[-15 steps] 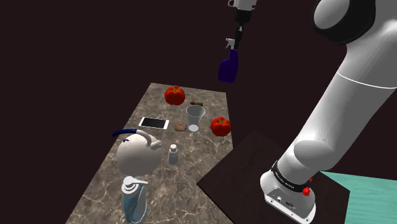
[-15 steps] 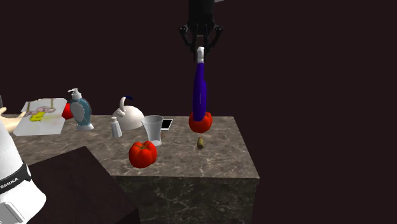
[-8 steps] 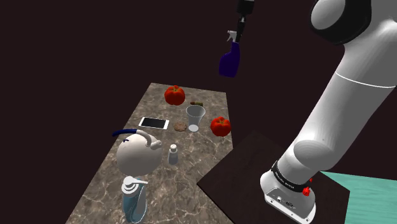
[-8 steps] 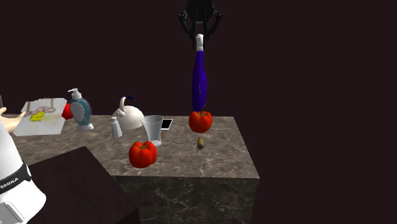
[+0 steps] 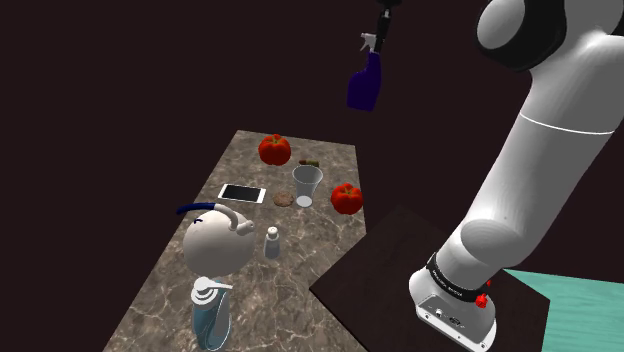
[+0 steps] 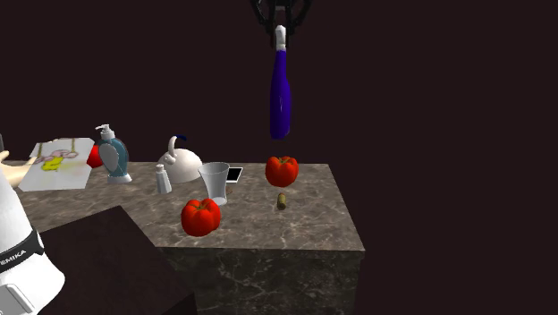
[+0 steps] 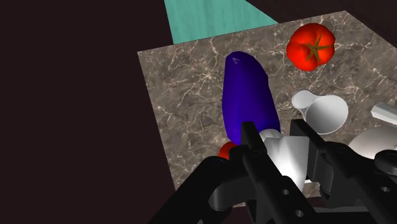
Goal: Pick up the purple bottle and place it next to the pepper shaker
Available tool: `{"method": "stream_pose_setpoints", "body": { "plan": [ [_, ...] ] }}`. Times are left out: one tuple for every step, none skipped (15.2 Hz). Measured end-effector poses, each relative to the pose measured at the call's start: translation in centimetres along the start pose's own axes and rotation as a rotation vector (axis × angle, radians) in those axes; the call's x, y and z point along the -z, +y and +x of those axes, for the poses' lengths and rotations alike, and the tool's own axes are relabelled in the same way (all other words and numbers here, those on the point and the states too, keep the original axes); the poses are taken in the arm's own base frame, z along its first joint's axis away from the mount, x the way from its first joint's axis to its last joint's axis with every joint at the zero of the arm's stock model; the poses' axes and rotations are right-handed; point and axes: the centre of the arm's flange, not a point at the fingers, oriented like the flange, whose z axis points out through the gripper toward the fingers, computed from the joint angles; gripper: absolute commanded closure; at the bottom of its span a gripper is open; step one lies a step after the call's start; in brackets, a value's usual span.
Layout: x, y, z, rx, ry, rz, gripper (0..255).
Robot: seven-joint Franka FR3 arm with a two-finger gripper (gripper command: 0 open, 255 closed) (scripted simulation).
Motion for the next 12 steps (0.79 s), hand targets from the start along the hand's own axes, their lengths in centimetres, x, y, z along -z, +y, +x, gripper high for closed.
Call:
{"method": "stream_pose_setpoints", "body": {
  "plan": [
    [0.6,0.1,0.0,0.000,0.000,0.000,255],
    [1.1,0.0,0.1,0.000,0.000,0.000,255],
    [1.6,0.0,0.1,0.000,0.000,0.000,255],
    [2.0,0.0,0.1,0.000,0.000,0.000,255],
    [2.2,-0.5,0.1,0.000,0.000,0.001,255],
    [2.4,-1.4,0.4,0.000,0.000,0.001,255],
    [2.4,-2.7,0.8,0.001,0.000,0.001,255],
    [2.2,-4.1,0.9,0.002,0.000,0.001,255],
    [2.4,-5.3,1.2,0.001,0.001,0.001,255],
    [2.4,-6.5,1.6,0.001,0.001,0.001,255],
    [2.6,-7.8,2.0,0.001,0.001,0.001,255],
    [2.8,-9.2,2.0,0.001,0.000,0.001,255]
  ]
}}
